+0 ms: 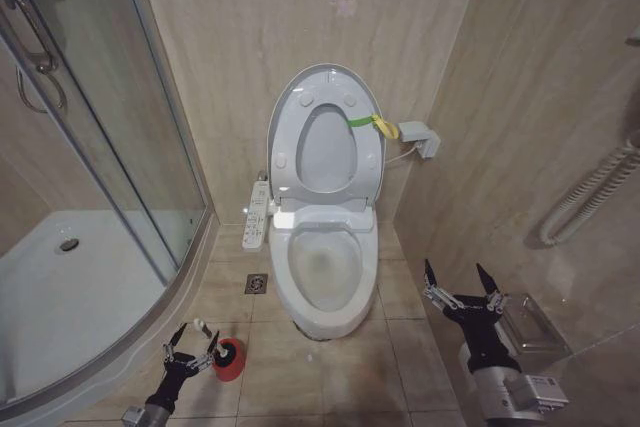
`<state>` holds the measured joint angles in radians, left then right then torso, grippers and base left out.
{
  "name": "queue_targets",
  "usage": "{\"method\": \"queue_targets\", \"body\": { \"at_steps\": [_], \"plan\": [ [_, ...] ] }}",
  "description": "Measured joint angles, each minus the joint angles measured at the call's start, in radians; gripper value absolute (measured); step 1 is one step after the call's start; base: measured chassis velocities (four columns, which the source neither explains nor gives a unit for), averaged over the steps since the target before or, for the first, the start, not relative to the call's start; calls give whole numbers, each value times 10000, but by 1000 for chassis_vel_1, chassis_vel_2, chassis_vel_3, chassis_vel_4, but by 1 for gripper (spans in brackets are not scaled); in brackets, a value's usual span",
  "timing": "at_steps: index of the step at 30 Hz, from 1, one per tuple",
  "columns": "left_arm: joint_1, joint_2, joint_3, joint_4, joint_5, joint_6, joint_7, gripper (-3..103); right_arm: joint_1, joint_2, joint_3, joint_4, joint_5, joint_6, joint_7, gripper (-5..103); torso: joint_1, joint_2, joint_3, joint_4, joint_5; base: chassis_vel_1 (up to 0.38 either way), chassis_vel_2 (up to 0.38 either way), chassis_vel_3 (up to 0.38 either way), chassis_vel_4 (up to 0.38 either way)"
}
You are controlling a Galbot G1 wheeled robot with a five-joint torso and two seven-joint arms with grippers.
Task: Open the toilet lid, clean the toilet bowl with a toilet brush, close the toilet lid, and flush.
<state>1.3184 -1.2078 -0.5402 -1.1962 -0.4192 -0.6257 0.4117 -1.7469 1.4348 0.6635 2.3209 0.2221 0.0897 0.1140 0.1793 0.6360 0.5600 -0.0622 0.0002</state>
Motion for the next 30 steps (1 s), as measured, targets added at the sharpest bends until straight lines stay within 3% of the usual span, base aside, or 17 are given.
{"method": "queue_targets", "body": {
  "at_steps": [10, 18, 30],
  "plan": [
    [599, -180, -367, -912, 470, 180, -500, 100, 0, 0, 0, 0, -1, 0, 0, 100, 0, 0, 0, 1, -4, 0, 0, 0, 0],
    [1208, -204, -862, -1952, 907, 170, -1591, 100, 0, 0, 0, 0, 0, 0, -1, 100, 0, 0, 0, 0, -4, 0, 0, 0, 0],
    [2707, -147, -1249, -5423, 844, 1230, -2690, 100, 0, 0, 0, 0, 0, 0, 0, 100, 0, 0, 0, 1, -2, 0, 0, 0, 0]
  ]
}}
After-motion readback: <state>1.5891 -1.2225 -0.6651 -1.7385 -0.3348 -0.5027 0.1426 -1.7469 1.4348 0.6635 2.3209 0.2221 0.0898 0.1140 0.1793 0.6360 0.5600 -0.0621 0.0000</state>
